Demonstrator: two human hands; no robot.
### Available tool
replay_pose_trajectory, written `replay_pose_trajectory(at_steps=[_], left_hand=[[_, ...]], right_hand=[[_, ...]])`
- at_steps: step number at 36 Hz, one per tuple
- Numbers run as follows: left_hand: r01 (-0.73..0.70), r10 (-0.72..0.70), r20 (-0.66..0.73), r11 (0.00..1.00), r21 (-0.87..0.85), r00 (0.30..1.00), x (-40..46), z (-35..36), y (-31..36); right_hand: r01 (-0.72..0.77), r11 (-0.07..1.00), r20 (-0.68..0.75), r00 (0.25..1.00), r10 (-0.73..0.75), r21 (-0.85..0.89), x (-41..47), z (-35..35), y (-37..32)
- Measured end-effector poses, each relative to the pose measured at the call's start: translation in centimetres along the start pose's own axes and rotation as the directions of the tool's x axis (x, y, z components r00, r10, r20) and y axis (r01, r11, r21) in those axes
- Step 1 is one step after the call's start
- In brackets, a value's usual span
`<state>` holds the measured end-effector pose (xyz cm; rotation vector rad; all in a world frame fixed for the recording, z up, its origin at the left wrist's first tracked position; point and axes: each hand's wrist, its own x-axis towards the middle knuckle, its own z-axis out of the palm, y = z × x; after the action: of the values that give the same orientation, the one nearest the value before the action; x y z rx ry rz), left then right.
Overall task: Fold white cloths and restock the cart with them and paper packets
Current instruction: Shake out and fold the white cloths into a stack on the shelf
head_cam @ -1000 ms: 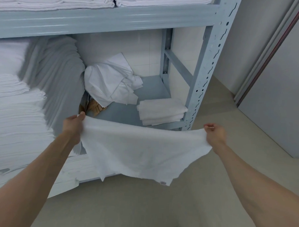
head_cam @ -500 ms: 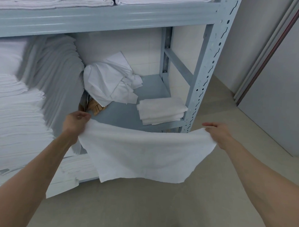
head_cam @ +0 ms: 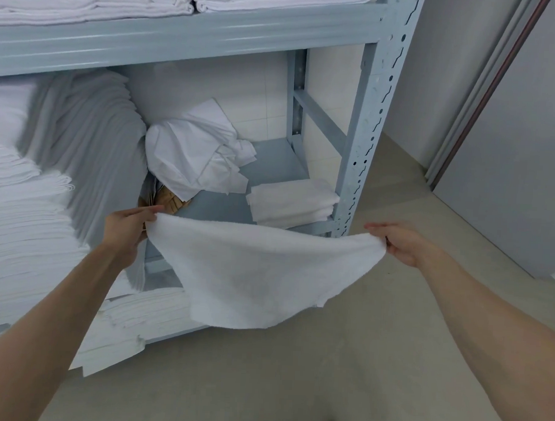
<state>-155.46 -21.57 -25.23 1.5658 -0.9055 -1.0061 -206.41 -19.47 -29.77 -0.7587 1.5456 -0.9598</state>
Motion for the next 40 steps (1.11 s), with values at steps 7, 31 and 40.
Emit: replay_pose_trajectory(at_steps=[7,31,40], left_hand=[[-0.089,0.047,0.170,0.965,0.246,0.984,-0.9,0.1,0.0],[-0.099,0.060,0.099,0.889,0.447,0.993,-2.8,0.4,-0.3],[0.043,-0.085,0.056,0.849,0.526,0.995,-4.9,4.3,-3.6]], right_hand=[[0.132,0.971,0.010,0.991,-0.132,-0.202,-0.5,-0.6,0.3],[0.125,0.876,-0.158,0.962,-0.221,-0.466,-1.7,-1.9,0.6],[-0.051,0.661,-0.241,0.950,-0.199,-0.748,-2.3,4.4,2.0]])
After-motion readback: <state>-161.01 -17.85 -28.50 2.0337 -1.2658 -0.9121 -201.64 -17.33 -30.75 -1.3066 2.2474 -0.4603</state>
